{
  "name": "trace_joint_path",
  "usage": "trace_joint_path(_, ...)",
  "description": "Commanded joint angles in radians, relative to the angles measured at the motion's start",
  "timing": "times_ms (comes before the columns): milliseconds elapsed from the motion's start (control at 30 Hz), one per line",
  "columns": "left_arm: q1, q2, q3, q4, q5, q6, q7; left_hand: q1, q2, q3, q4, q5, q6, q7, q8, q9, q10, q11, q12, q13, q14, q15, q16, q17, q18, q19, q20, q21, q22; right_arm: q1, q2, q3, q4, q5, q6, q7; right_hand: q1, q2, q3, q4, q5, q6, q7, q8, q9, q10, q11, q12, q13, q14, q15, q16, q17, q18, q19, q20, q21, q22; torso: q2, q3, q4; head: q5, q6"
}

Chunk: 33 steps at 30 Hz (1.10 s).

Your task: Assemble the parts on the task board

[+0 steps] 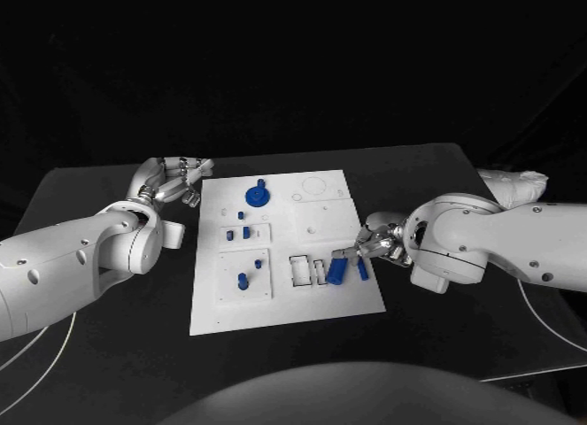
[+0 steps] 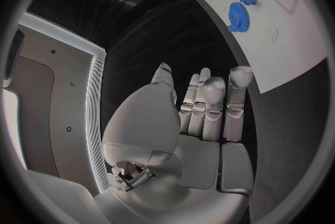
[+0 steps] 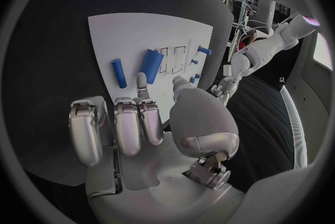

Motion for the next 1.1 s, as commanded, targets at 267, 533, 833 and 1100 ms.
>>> trace_joint_path(267,0.001,-0.002,0.001,0.004,-0.004,0.016,0.006,0.003,0.01,-0.005,-0.001,0.003,-0.006,-0.003,0.006,0.0,0.001,-0.006,0.002,0.001,-0.008,-0.002,-0.005,-0.001,0.012,-0.008,-0.002,-0.004,0.001,-0.007,0.033,0.0,-0.025,0.028,0.071,-0.056,0.01,0.027,-0.014,-0.004,-0.003,-0.021,0.006,-0.021,-0.003,0.106,0.014,0.003,0.263,0.103,0.011,0.004,0.263,-0.007,0.105,0.008,0.004,0.263,0.001,-0.0006,0.0019,0.001,0.0)
trace_joint_path(533,0.001,-0.003,0.001,0.005,-0.004,0.015,0.006,0.003,0.01,-0.005,-0.001,0.003,-0.006,-0.003,0.006,0.0,0.001,-0.006,0.002,0.001,-0.008,-0.002,-0.005,-0.001,0.012,-0.008,-0.002,-0.004,0.001,-0.014,0.046,0.0,-0.04,0.024,0.079,-0.069,0.01,0.034,-0.02,-0.004,-0.002,-0.028,0.01,-0.034,-0.008,0.106,0.018,0.003,0.263,0.103,0.015,0.004,0.263,-0.007,0.105,0.011,0.004,0.263,-0.001,-0.0009,0.0012,-0.001,0.0)
trace_joint_path(833,0.001,-0.003,0.001,0.004,-0.004,0.016,0.006,0.003,0.01,-0.005,-0.001,0.003,-0.006,-0.003,0.006,0.0,0.001,-0.006,0.002,0.001,-0.008,-0.002,-0.005,-0.001,0.012,-0.008,-0.002,-0.004,0.001,-0.017,0.051,0.0,-0.049,0.02,0.086,-0.078,0.016,0.039,-0.029,-0.007,-0.009,-0.038,0.016,-0.053,-0.016,0.106,0.023,0.003,0.263,0.103,0.02,0.004,0.263,-0.007,0.105,0.016,0.004,0.263,0.0,-0.0001,0.0011,-0.004,0.0)
trace_joint_path(1100,0.001,-0.002,0.001,0.003,-0.004,0.017,0.006,0.003,0.01,-0.005,-0.001,0.003,-0.006,-0.003,0.006,0.0,0.001,-0.006,0.002,0.001,-0.008,-0.002,-0.005,-0.001,0.012,-0.008,-0.002,-0.004,0.001,-0.021,0.07,0.0,-0.059,0.02,0.074,-0.077,0.076,0.043,-0.029,-0.047,-0.069,-0.114,0.044,-0.107,-0.041,0.106,0.048,0.003,0.263,0.103,0.043,0.004,0.263,-0.007,0.105,0.035,0.004,0.263,0.0,-0.0001,0.0011,-0.006,0.0)
